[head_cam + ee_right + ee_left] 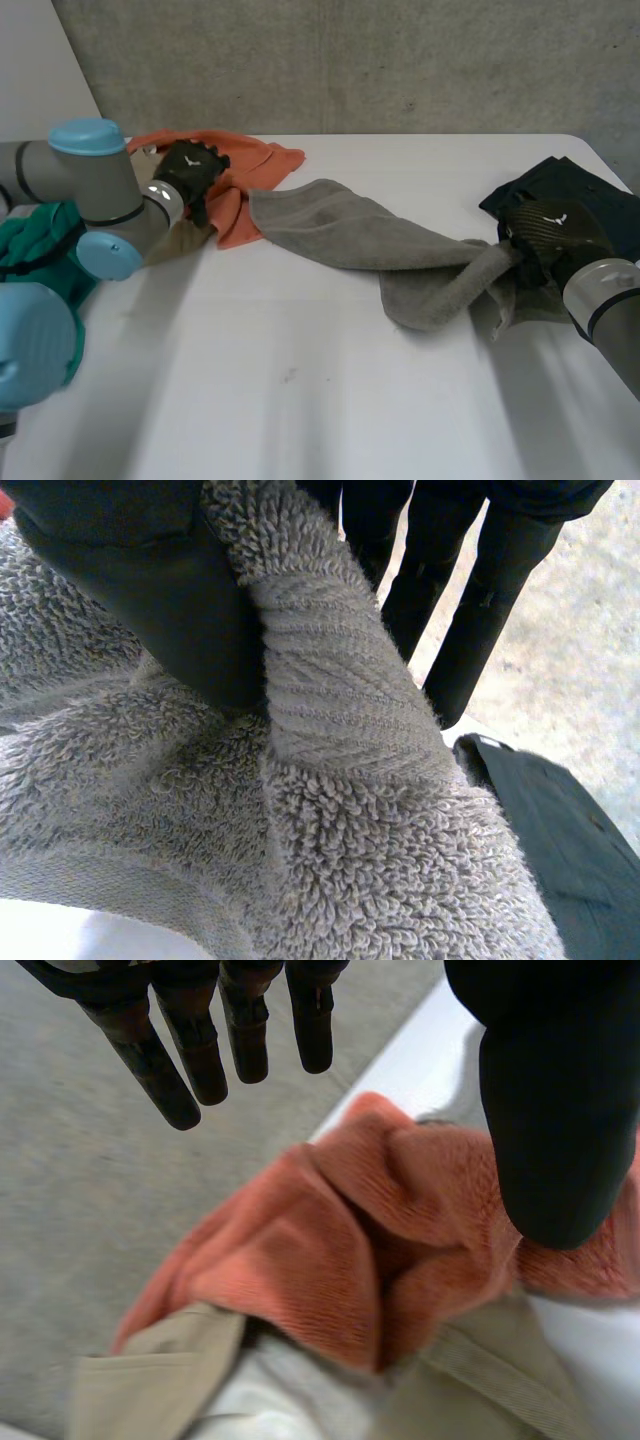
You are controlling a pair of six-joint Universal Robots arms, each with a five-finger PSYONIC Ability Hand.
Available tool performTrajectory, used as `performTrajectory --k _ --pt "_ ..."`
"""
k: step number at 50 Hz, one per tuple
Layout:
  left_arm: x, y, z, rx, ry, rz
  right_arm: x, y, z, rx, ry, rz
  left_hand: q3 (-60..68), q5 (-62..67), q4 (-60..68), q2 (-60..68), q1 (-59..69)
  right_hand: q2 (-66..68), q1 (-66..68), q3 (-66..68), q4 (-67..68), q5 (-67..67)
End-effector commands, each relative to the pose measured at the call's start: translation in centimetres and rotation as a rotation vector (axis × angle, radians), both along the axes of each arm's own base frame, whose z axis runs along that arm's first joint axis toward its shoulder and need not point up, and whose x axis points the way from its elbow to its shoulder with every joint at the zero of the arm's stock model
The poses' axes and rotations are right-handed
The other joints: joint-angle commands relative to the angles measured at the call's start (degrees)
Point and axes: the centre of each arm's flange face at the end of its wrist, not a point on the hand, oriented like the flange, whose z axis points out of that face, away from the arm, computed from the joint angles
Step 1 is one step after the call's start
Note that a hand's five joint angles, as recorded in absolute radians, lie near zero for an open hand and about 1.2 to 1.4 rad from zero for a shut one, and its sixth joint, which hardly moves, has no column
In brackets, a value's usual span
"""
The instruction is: Fold the laundry.
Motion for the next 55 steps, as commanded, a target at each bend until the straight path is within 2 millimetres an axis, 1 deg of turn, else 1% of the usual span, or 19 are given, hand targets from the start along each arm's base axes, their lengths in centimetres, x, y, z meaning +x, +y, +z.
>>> performTrajectory --k 1,7,10,15,18,19,22,23,27,30,34,37,40,41,42,43,46,53,55 --pt "-1.0 -0.4 -1.3 0.018 -0.040 -0.036 -1.4 -0.6 -1.0 0.029 0.012 -0.038 10.70 10.29 10.21 10.55 10.42 13.39 17.61 13.30 12.00 14.30" --pt "0.6 -2.5 -0.8 -0.052 -0.036 0.057 -1.6 -0.7 -1.4 0.045 0.009 -0.034 63.49 63.07 62.99 63.34 63.20 13.39 17.61 13.30 12.00 14.30" --pt "1.1 -2.6 -0.9 -0.060 -0.075 0.115 -1.7 -0.6 -1.4 0.046 0.006 -0.037 63.54 63.12 63.04 63.39 63.26 13.39 17.61 13.30 12.00 14.30" --pt "4.6 -3.6 2.2 -0.112 -0.135 0.294 -1.7 -0.6 -1.6 0.049 0.007 -0.038 63.54 63.12 63.04 63.39 63.26 13.39 17.61 13.30 12.00 14.30" --pt "7.6 -4.3 6.8 -0.225 -0.089 0.423 -1.7 -0.7 -1.6 0.046 0.009 -0.037 63.54 63.12 63.04 63.39 63.26 13.39 17.61 13.30 12.00 14.30" --pt "8.9 -4.3 9.4 -0.289 -0.051 0.464 -1.7 -0.7 -1.6 0.047 0.009 -0.036 63.54 63.12 63.04 63.39 63.26 13.39 17.61 13.30 12.00 14.30" --pt "10.4 -4.0 13.5 -0.400 0.027 0.487 -1.6 -0.8 -1.6 0.046 0.008 -0.031 63.54 63.12 63.04 63.39 63.26 13.39 17.61 13.30 12.00 14.30" --pt "11.3 -3.7 16.1 -0.484 0.086 0.484 -1.5 -0.8 -1.6 0.044 0.007 -0.028 63.54 63.12 63.04 63.39 63.26 13.39 17.61 13.30 12.00 14.30" --pt "12.5 -2.4 21.2 -0.636 0.188 0.463 -1.4 -0.8 -1.4 0.039 0.004 -0.020 63.54 63.12 63.04 63.39 63.26 13.39 17.61 13.30 12.00 14.30" --pt "13.4 -2.0 22.6 -0.663 0.211 0.487 -1.4 -0.8 -1.4 0.037 0.003 -0.015 63.54 63.12 63.04 63.39 63.26 13.39 17.61 13.30 12.00 14.30" --pt "14.6 -2.3 22.5 -0.655 0.206 0.540 -1.3 -0.7 -1.3 0.036 0.002 -0.012 63.54 63.12 63.04 63.39 63.26 13.39 17.61 13.30 12.00 14.30" --pt "15.0 -3.1 20.8 -0.620 0.187 0.552 -1.3 -0.7 -1.4 0.039 0.002 -0.012 63.54 63.12 63.04 63.39 63.26 13.39 17.61 13.30 12.00 14.30" --pt "14.3 -4.3 17.2 -0.533 0.135 0.524 -1.4 -0.7 -1.3 0.041 0.001 -0.014 63.54 63.12 63.04 63.39 63.26 13.39 17.61 13.30 12.00 14.30" --pt "14.1 -4.5 16.0 -0.504 0.114 0.515 -1.4 -0.7 -1.3 0.041 0.001 -0.014 51.90 51.49 51.41 51.75 51.62 13.39 17.61 13.30 12.00 14.30" --pt "13.8 -4.8 14.0 -0.448 0.066 0.507 -1.4 -0.8 -1.3 0.041 0.001 -0.014 16.82 16.40 16.32 16.67 16.53 13.39 17.61 13.30 12.00 14.30" --pt "13.6 -4.9 13.0 -0.420 0.039 0.506 -1.4 -0.7 -1.3 0.041 0.001 -0.012 -2.19 -2.60 -2.68 -2.34 -2.47 13.39 17.61 13.30 12.00 14.30" --pt "13.1 -4.7 10.6 -0.349 -0.052 0.527 -1.5 -0.8 -1.1 0.035 0.000 -0.015 -6.46 -6.88 -6.96 -6.61 -6.74 13.39 17.61 13.30 12.00 14.30" --pt "10.4 -2.2 10.7 -0.298 -0.066 0.502 -1.5 -1.1 0.3 -0.009 -0.016 -0.003 -6.46 -6.88 -6.96 -6.61 -6.74 13.39 17.61 13.30 12.00 14.30" --pt "8.4 -0.4 11.5 -0.290 -0.031 0.429 -1.3 -1.1 1.0 -0.028 -0.023 0.014 -6.46 -6.88 -6.96 -6.61 -6.74 13.39 17.61 13.30 12.00 14.30"
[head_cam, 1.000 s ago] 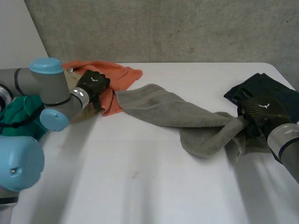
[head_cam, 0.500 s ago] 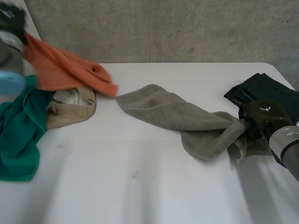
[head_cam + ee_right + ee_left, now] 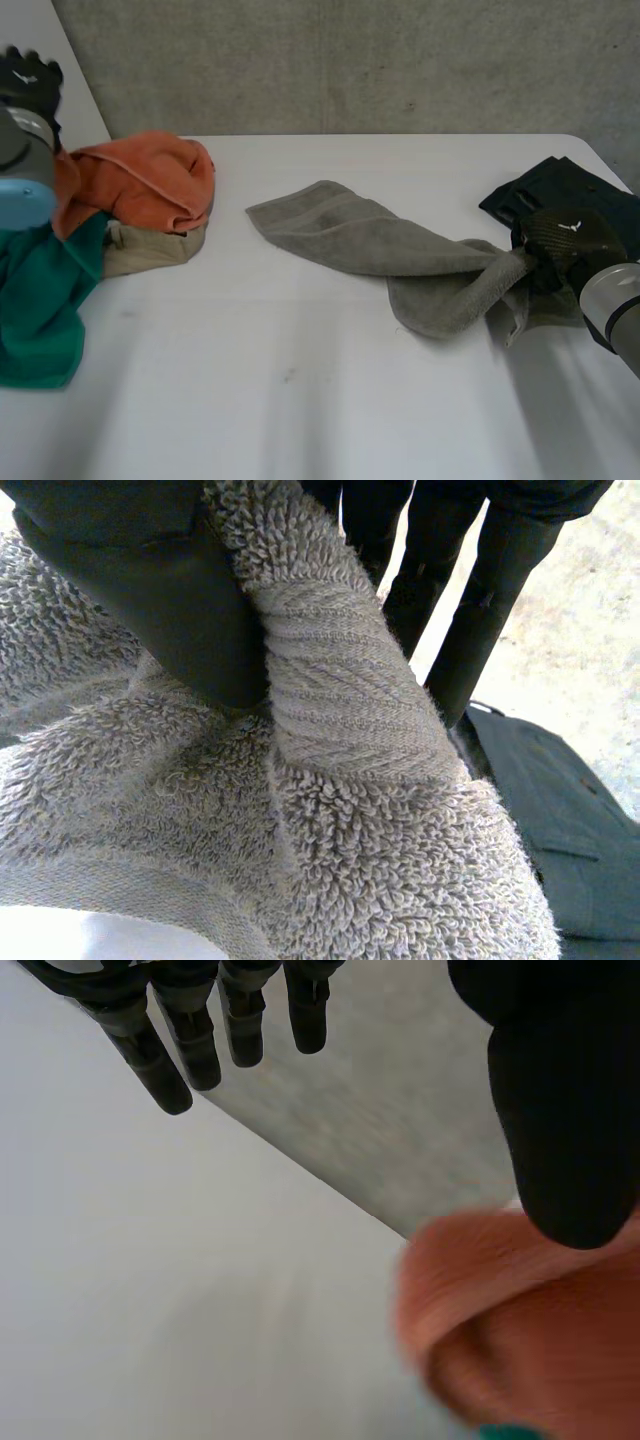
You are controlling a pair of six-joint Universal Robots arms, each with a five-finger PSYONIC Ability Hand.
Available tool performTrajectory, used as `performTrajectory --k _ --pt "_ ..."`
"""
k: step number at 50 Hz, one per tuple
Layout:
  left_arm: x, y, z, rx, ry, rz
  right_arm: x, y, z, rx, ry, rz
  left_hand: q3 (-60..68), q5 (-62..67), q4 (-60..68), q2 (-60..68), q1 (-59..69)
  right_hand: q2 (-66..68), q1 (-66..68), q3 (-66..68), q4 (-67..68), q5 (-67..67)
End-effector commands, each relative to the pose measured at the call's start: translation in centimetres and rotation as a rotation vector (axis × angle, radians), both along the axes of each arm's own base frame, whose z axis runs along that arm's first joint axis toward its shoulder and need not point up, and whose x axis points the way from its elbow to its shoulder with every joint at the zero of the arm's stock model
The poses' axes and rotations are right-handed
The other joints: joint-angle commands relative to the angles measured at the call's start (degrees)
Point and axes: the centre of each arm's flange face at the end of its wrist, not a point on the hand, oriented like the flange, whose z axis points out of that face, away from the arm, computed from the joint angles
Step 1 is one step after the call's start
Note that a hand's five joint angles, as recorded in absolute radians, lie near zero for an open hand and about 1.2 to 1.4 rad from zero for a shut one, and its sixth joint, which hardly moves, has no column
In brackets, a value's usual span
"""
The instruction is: Fold the laundry.
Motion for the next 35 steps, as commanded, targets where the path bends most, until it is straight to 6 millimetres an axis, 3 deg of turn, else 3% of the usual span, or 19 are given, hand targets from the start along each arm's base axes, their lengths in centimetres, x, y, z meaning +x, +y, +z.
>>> performTrajectory --k 1,5,9,15,21,28,29,30,33,35 --pt "-5.0 4.6 0.9 0.059 0.018 -0.132 0.3 -0.3 2.2 -0.063 -0.024 0.035 -1.98 -2.77 -1.47 -1.74 -0.65 13.39 17.61 13.30 11.99 14.30" --pt "-9.0 8.0 1.5 0.072 0.078 -0.320 0.9 -0.1 4.1 -0.099 -0.047 0.077 -1.98 -2.77 -1.47 -1.74 -0.65 13.39 17.61 13.30 11.99 14.30" --pt "-13.5 11.3 0.2 0.133 0.137 -0.510 2.1 0.5 7.1 -0.159 -0.090 0.131 -1.98 -2.77 -1.47 -1.74 -0.65 13.39 17.61 13.30 11.99 14.30" --pt "-19.3 14.8 -5.1 0.286 0.157 -0.644 3.6 2.0 12.8 -0.261 -0.228 0.203 -1.98 -2.77 -1.47 -1.74 -0.65 13.39 17.61 13.30 11.99 14.30" --pt "-22.5 17.5 -9.0 0.418 0.133 -0.694 4.1 3.4 16.7 -0.323 -0.336 0.251 -1.98 -2.77 -1.47 -1.74 -0.65 13.39 17.61 13.30 11.99 14.30" --pt "-25.3 20.9 -10.6 0.534 0.186 -0.761 4.1 3.6 19.2 -0.356 -0.428 0.263 -1.98 -2.77 -1.47 -1.74 -0.65 13.39 17.61 13.30 11.99 14.30" --pt "-25.5 21.2 -10.6 0.546 0.204 -0.766 4.1 3.6 19.3 -0.353 -0.433 0.261 -0.13 -0.92 0.39 0.11 1.21 13.39 17.61 13.30 11.99 14.30" --pt "-25.7 21.8 -10.5 0.573 0.248 -0.775 4.1 3.6 19.3 -0.349 -0.439 0.261 11.74 10.94 12.25 11.97 13.07 13.39 17.61 13.30 11.99 14.30" --pt "-26.0 22.5 -10.0 0.607 0.327 -0.795 3.8 2.8 18.7 -0.327 -0.446 0.237 31.47 30.68 31.98 31.71 32.80 13.39 17.61 13.30 11.99 14.30" --pt "-26.2 23.0 -9.3 0.638 0.412 -0.810 3.5 2.1 18.0 -0.310 -0.442 0.217 59.19 58.39 59.70 59.42 60.52 13.39 17.61 13.30 11.99 14.30"
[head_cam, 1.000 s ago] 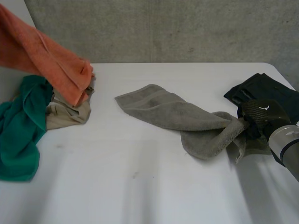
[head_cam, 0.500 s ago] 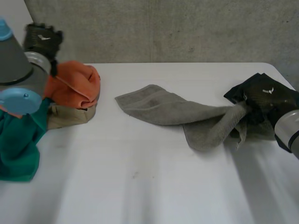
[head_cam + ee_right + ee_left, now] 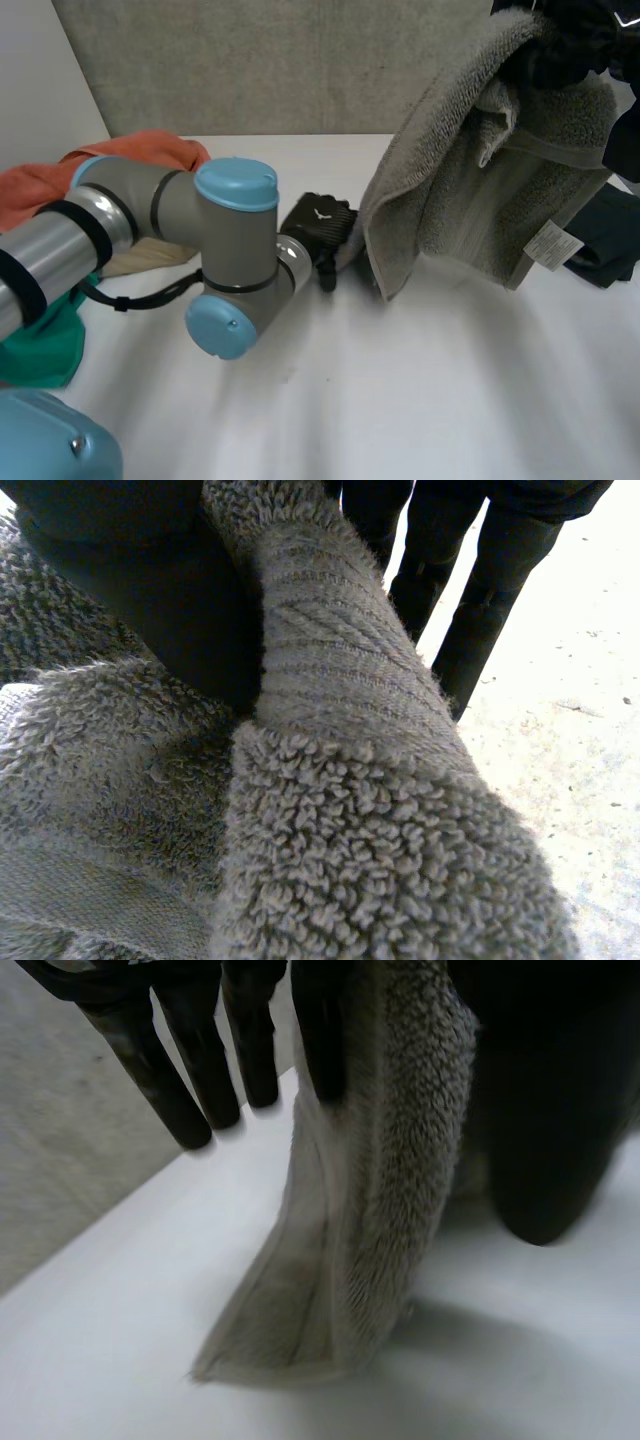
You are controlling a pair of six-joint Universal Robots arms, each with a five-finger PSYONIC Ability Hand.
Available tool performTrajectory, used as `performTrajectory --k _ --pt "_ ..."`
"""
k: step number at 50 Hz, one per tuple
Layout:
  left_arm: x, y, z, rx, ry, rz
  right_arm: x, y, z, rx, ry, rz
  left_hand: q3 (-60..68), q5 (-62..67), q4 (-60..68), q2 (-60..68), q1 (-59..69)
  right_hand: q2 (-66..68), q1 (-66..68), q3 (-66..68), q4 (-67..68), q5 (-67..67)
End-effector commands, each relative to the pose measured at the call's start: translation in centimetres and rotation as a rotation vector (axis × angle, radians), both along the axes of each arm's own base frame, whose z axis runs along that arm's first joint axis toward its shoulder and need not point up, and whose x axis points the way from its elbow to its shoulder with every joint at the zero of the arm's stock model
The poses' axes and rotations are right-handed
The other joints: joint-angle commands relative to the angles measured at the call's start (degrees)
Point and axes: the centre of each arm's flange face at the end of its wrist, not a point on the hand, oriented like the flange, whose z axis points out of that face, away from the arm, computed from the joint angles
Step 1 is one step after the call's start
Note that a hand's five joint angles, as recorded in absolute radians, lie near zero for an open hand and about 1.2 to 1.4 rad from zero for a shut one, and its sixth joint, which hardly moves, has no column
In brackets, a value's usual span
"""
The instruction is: Fold the laundry.
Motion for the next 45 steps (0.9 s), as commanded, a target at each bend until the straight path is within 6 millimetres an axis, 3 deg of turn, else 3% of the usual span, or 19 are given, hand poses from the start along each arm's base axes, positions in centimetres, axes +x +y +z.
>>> performTrajectory --k 1,6,10,11,14,19,25,26,29,30,37,40,44,45 --pt "-0.7 1.9 1.6 0.174 0.177 -0.008 -0.6 -1.6 -1.3 0.055 -0.012 -0.034 56.23 55.78 56.25 55.49 54.43 13.39 17.61 12.42 11.50 13.48" --pt "0.8 0.8 4.4 0.193 0.278 0.083 -1.1 -2.7 -2.4 0.096 -0.013 -0.060 56.32 55.87 56.34 55.58 54.52 13.39 17.61 12.42 11.50 13.48" --pt "4.2 -0.6 8.5 0.107 0.293 0.213 -2.3 -4.3 -3.2 0.132 -0.016 -0.110 56.32 55.87 56.34 55.58 54.52 13.39 17.61 12.42 11.50 13.48" --pt "5.8 -0.7 10.4 0.059 0.286 0.242 -3.0 -5.0 -3.7 0.150 -0.012 -0.133 56.32 55.87 56.34 55.58 54.52 13.39 17.61 12.42 11.50 13.48" --pt "8.2 0.9 13.8 -0.003 0.247 0.236 -4.0 -6.2 -4.6 0.194 -0.003 -0.167 56.32 55.87 56.34 55.58 54.52 13.39 17.61 12.42 11.50 13.48" --pt "10.3 3.6 15.8 -0.031 0.177 0.158 -6.4 -9.8 -8.9 0.361 0.029 -0.231 56.32 55.87 56.34 55.58 54.52 13.39 17.61 12.42 11.50 13.48" --pt "11.0 3.2 14.8 -0.010 0.132 0.134 -6.7 -12.7 -14.5 0.502 0.109 -0.240 56.32 55.87 56.34 55.58 54.52 13.39 17.61 12.42 11.50 13.48" --pt "11.2 2.0 14.2 -0.015 0.123 0.166 -6.5 -13.3 -16.1 0.539 0.145 -0.239 56.32 55.87 56.34 55.58 54.52 13.39 17.61 12.42 11.50 13.48" --pt "10.9 -0.5 12.7 -0.032 0.109 0.223 -6.1 -13.8 -18.1 0.582 0.205 -0.235 56.32 55.87 56.34 55.58 54.52 13.39 17.61 12.42 11.50 13.48" --pt "10.6 -2.3 12.0 -0.064 0.100 0.265 -5.7 -14.0 -19.3 0.608 0.240 -0.229 56.32 55.87 56.34 55.58 54.52 13.39 17.61 12.42 11.50 13.48" --pt "8.4 -8.2 9.2 -0.160 0.078 0.350 -4.0 -15.2 -22.1 0.598 0.303 -0.252 56.32 55.87 56.34 55.58 54.52 13.39 17.61 12.42 11.50 13.48" --pt "7.0 -9.2 8.0 -0.177 0.079 0.322 -3.5 -15.7 -22.4 0.552 0.305 -0.274 56.32 55.87 56.34 55.58 54.52 13.39 17.61 12.42 11.50 13.48" --pt "5.6 -10.5 6.1 -0.195 0.094 0.296 -2.8 -16.2 -22.3 0.460 0.305 -0.301 51.34 50.90 51.36 50.60 49.54 -20.03 -15.81 -20.99 -21.91 -19.94" --pt "5.3 -10.7 6.0 -0.197 0.105 0.291 -2.6 -16.3 -22.1 0.427 0.308 -0.310 29.48 29.03 29.50 28.74 27.67 -38.09 -33.87 -39.06 -39.98 -38.00"
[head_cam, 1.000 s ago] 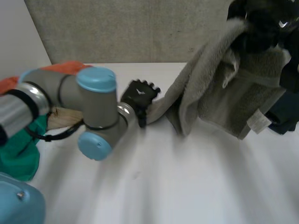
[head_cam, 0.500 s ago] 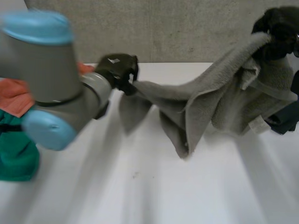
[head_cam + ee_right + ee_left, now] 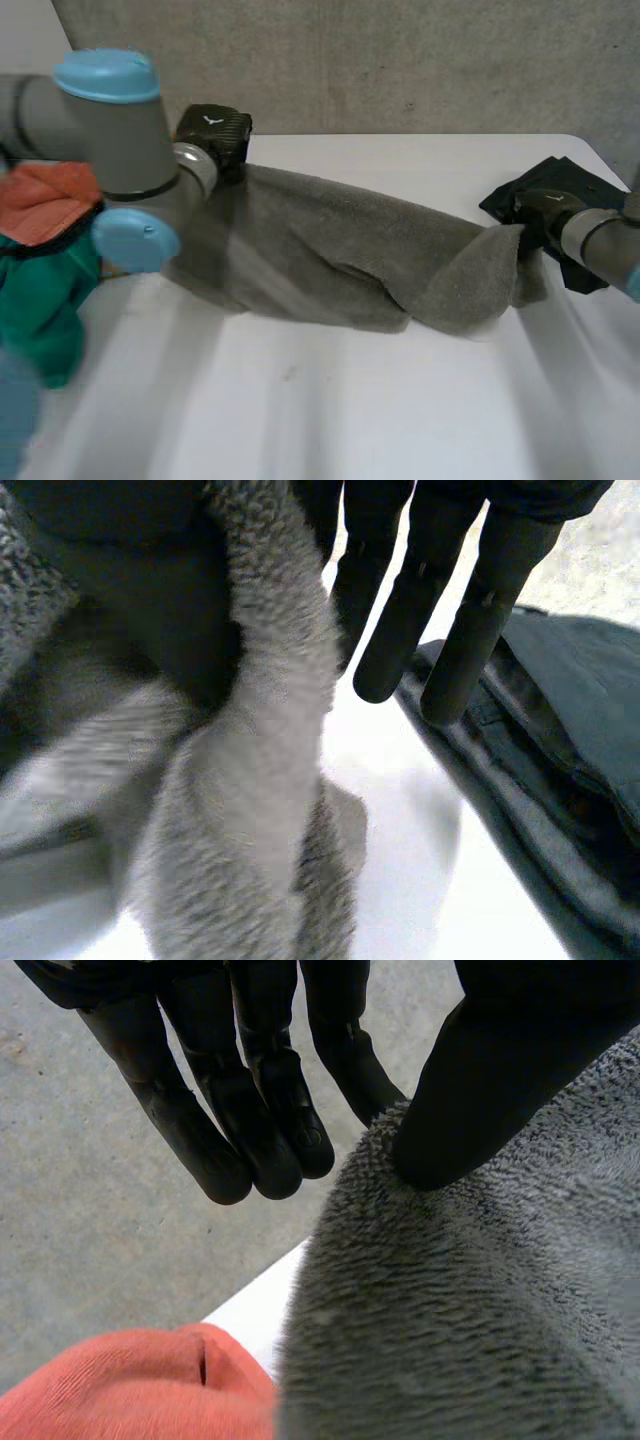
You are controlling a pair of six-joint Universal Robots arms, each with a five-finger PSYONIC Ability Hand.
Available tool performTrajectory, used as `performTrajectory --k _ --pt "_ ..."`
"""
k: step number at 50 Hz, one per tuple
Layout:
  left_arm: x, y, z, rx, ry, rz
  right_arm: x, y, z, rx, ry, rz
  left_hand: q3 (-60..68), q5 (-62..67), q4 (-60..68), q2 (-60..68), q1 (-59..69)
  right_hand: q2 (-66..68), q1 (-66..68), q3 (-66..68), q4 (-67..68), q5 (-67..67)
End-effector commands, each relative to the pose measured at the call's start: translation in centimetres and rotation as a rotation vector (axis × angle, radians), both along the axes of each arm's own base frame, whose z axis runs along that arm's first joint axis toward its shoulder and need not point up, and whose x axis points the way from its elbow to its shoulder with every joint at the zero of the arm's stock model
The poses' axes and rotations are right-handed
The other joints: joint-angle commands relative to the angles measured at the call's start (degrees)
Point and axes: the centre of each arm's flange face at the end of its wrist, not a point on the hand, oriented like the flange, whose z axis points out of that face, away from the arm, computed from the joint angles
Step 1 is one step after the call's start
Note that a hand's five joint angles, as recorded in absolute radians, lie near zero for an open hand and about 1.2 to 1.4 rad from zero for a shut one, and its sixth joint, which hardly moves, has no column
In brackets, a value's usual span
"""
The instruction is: Fold the laundry.
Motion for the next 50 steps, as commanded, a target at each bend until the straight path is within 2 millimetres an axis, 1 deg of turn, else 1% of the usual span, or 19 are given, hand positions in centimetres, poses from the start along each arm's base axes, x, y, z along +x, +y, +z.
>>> performTrajectory --k 1,2,3,4,7,10,11,12,13,14,15,18,19,24,28,31,34,42,50 --pt "-2.5 -2.0 -2.6 -0.037 0.017 -0.048 1.1 -1.0 0.4 -0.167 0.032 -0.023 -32.00 -30.07 -32.55 -32.56 -30.56 -40.45 -39.69 -40.99 -41.26 -40.86" --pt "-2.6 -2.0 -2.6 -0.038 0.018 -0.052 1.1 -1.1 0.6 -0.183 0.039 -0.023 -41.50 -39.56 -42.05 -42.06 -40.06 -49.04 -48.28 -49.58 -49.84 -49.45" --pt "-2.6 -1.9 -2.4 -0.039 0.020 -0.051 1.1 -1.1 0.6 -0.190 0.047 -0.023 -48.42 -46.49 -48.97 -48.98 -46.98 -49.63 -48.87 -50.17 -50.44 -50.04" --pt "-2.6 -1.5 -2.0 -0.039 0.020 -0.055 1.0 -0.8 0.7 -0.187 0.073 -0.017 -50.99 -49.05 -51.54 -51.55 -49.55 -49.63 -48.87 -50.17 -50.44 -50.04" --pt "-2.3 -0.8 -1.3 -0.033 0.010 -0.045 0.6 0.0 0.8 -0.164 0.118 0.000 -53.37 -51.43 -53.91 -53.92 -51.92 -49.63 -48.87 -50.17 -50.44 -50.04" --pt "-1.4 0.7 -0.2 -0.015 -0.008 -0.027 -0.1 1.4 1.5 -0.146 0.191 0.031 -53.88 -51.94 -54.42 -54.44 -52.43 -49.63 -48.87 -50.17 -50.44 -50.04" --pt "-1.3 1.3 -0.1 -0.005 -0.015 -0.028 -0.3 1.7 1.7 -0.144 0.209 0.042 -53.88 -51.94 -54.42 -54.44 -52.43 -49.63 -48.87 -50.17 -50.44 -50.04" --pt "-1.0 2.6 0.0 0.014 -0.033 -0.036 -0.6 2.5 1.9 -0.140 0.246 0.074 -53.88 -51.94 -54.42 -54.44 -52.43 -49.63 -48.87 -50.17 -50.44 -50.04" --pt "-0.9 3.3 0.2 0.020 -0.042 -0.045 -0.7 2.9 2.0 -0.142 0.264 0.093 -53.54 -51.61 -54.09 -54.10 -52.10 -49.63 -48.87 -50.17 -50.44 -50.04" --pt "-0.9 4.1 0.1 0.029 -0.052 -0.056 -0.9 3.3 2.1 -0.141 0.280 0.114 -52.87 -50.94 -53.42 -53.43 -51.43 -49.63 -48.87 -50.17 -50.44 -50.04" --pt "-0.9 5.6 -0.2 0.048 -0.071 -0.084 -1.0 4.0 2.3 -0.148 0.310 0.157 -51.37 -49.43 -51.91 -51.93 -49.92 -49.63 -48.87 -50.17 -50.44 -50.04" --pt "-1.2 7.9 -1.1 0.072 -0.097 -0.142 -1.4 5.2 2.4 -0.155 0.339 0.210 -49.01 -47.07 -49.55 -49.56 -47.56 -49.63 -48.87 -50.17 -50.44 -50.04" --pt "-1.5 9.3 -1.8 0.082 -0.112 -0.189 -1.4 5.9 2.4 -0.163 0.351 0.249 -44.67 -42.73 -45.21 -45.23 -43.22 -48.30 -47.54 -48.84 -49.11 -48.71" --pt "-3.2 12.4 -4.4 0.094 -0.148 -0.323 -1.0 8.1 1.9 -0.154 0.337 0.348 -35.23 -33.29 -35.78 -35.79 -33.79 -42.92 -42.16 -43.46 -43.72 -43.33" --pt "-4.4 13.1 -6.6 0.100 -0.188 -0.368 -0.5 9.6 1.0 -0.153 0.312 0.409 -24.79 -22.86 -25.34 -25.35 -23.35 -39.71 -38.95 -40.25 -40.51 -40.12" --pt "-5.1 13.0 -8.1 0.103 -0.231 -0.380 -0.2 9.8 0.4 -0.187 0.310 0.428 -23.10 -21.16 -23.64 -23.66 -21.65 -39.20 -38.44 -39.74 -40.01 -39.61" --pt "-5.8 13.0 -9.2 0.113 -0.260 -0.388 -0.1 9.7 0.0 -0.218 0.310 0.427 -22.93 -20.99 -23.47 -23.48 -21.48 -34.17 -33.41 -34.71 -34.98 -34.58" --pt "-7.0 12.7 -11.1 0.146 -0.306 -0.380 0.8 10.2 -1.5 -0.270 0.317 0.448 -23.26 -21.33 -23.81 -23.82 -21.82 -28.94 -28.18 -29.48 -29.74 -29.35" --pt "-7.8 12.4 -12.0 0.146 -0.320 -0.385 0.9 10.0 -2.6 -0.256 0.326 0.441 -23.76 -21.82 -24.31 -24.32 -22.32 -28.10 -27.34 -28.64 -28.90 -28.51"
